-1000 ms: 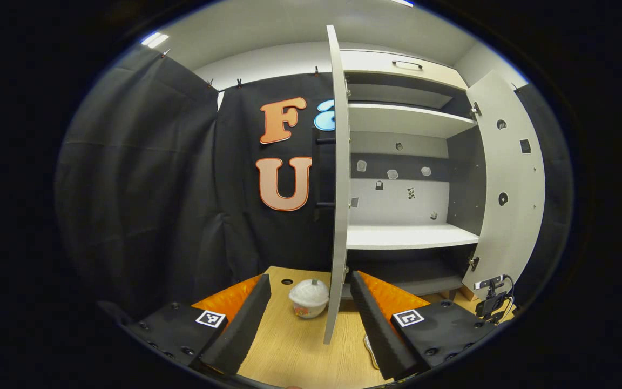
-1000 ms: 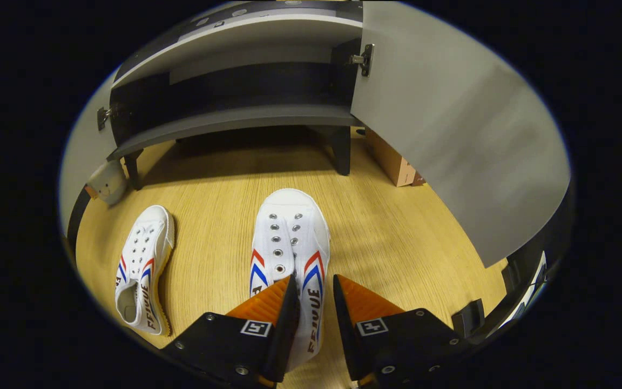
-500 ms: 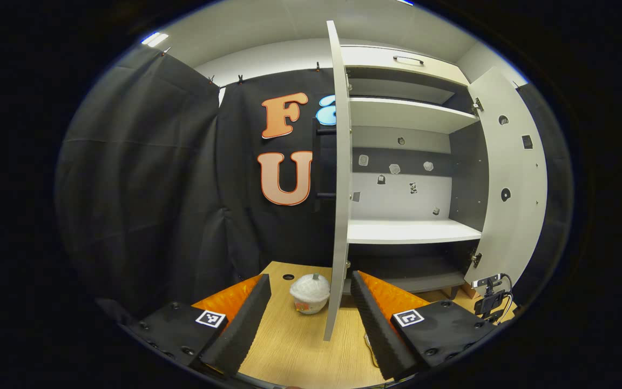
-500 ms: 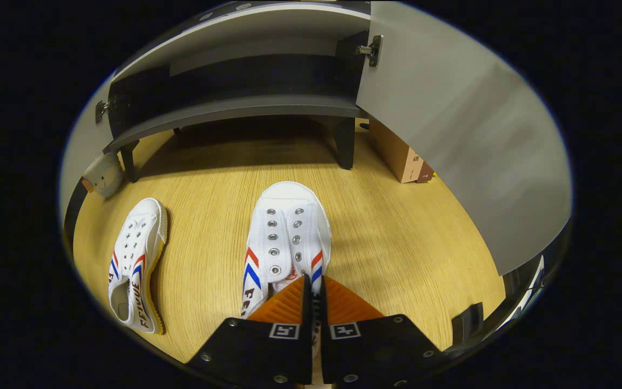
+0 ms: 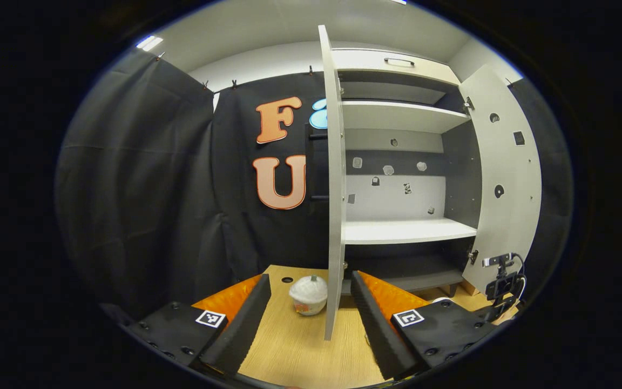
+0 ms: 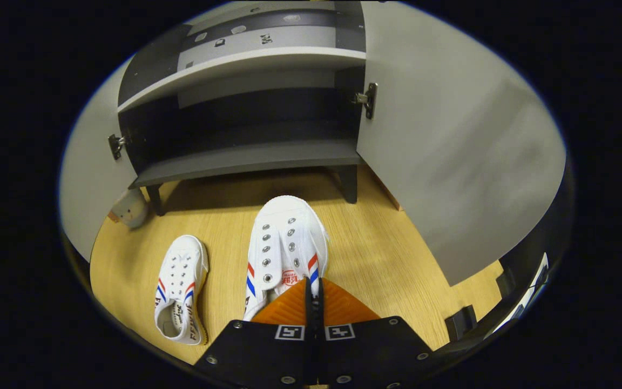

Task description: Grab one shoe with the right hand and put it into the shoe cabinet, grab the other shoe with the left hand and put it into the shoe cabinet; then close the right door with the right hand and the left door with the left hand.

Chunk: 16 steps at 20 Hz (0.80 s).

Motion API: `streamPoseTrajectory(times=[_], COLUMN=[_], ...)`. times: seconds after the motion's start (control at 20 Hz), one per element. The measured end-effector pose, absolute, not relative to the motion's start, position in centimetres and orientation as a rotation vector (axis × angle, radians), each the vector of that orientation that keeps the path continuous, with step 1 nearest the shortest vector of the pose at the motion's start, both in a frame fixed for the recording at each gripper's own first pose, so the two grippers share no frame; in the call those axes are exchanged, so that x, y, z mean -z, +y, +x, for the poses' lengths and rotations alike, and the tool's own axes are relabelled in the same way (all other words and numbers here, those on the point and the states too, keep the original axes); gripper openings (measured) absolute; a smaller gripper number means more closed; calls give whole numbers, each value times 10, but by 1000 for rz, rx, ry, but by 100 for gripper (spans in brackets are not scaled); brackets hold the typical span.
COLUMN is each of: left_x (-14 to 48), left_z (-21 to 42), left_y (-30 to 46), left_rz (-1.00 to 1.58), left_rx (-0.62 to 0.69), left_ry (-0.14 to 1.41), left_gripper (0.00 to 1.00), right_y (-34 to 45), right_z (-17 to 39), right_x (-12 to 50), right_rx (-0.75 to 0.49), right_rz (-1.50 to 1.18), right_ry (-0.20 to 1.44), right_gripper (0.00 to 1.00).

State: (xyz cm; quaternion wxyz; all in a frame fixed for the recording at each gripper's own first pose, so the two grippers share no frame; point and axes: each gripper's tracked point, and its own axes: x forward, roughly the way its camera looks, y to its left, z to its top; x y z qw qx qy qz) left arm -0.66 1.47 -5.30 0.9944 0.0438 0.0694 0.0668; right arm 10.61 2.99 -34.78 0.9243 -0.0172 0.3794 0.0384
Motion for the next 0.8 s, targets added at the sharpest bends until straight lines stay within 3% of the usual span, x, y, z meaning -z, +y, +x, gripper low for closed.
streamPoseTrajectory(times=[0.4,0.8], left_x=[58,63], left_z=[-8,-1], left_y=[14,30], left_rz=[76,53], left_rx=[-93,-110], left_ry=[128,123], left_gripper=[96,97], right_y=[68,88], right_z=[118,158], right_x=[195,106], right_rx=[-182,-204], right_rz=[37,64], right_ry=[650,544], right_gripper=[0,0])
